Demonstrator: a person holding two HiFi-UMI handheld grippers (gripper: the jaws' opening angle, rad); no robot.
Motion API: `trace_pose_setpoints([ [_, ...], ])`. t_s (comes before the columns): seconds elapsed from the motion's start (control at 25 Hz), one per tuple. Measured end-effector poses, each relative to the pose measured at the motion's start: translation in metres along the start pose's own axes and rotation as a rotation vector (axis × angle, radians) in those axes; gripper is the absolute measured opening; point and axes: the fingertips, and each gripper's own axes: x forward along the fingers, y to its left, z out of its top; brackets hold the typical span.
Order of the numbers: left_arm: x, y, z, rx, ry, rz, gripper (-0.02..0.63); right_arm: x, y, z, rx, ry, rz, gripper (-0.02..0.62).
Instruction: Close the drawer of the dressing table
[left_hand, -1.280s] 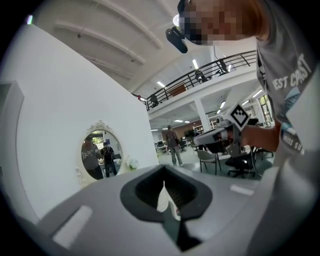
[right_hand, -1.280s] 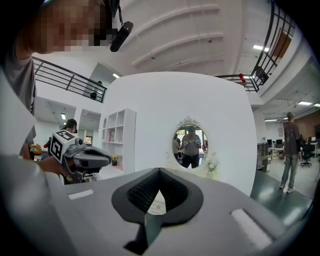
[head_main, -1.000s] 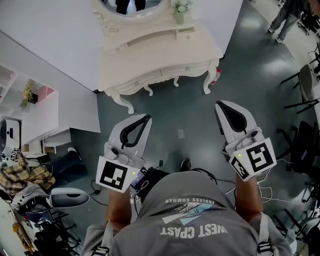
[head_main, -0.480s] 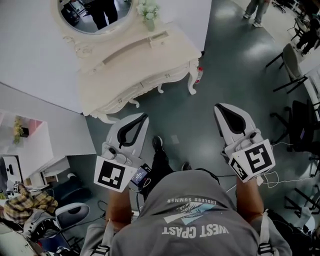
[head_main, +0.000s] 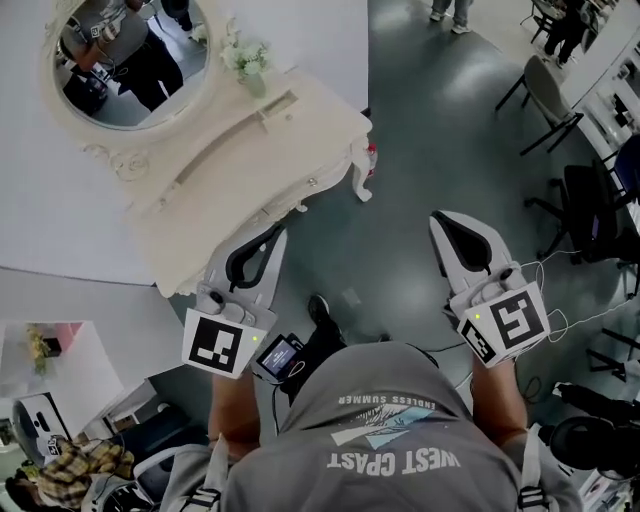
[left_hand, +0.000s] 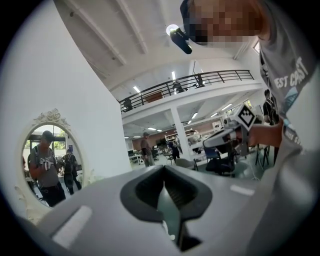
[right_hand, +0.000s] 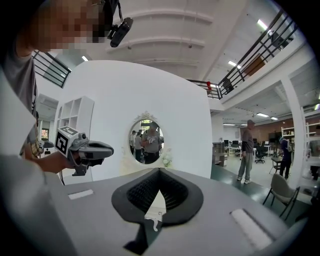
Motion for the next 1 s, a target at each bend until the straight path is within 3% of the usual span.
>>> trace_pose_setpoints([
  [0.52,0.019,0.102,-0.013,-0.003,-0.013,-0.013,0.003,0.07,0.002,0.024,-0.006,0.031,-0.073,0.001],
  [1.0,0.012,0.222,-0.036,-0.003,-0.065,-0.037,0.003,0.175,0.044,0.064,-0.053,0.027,-0.112,0.0],
])
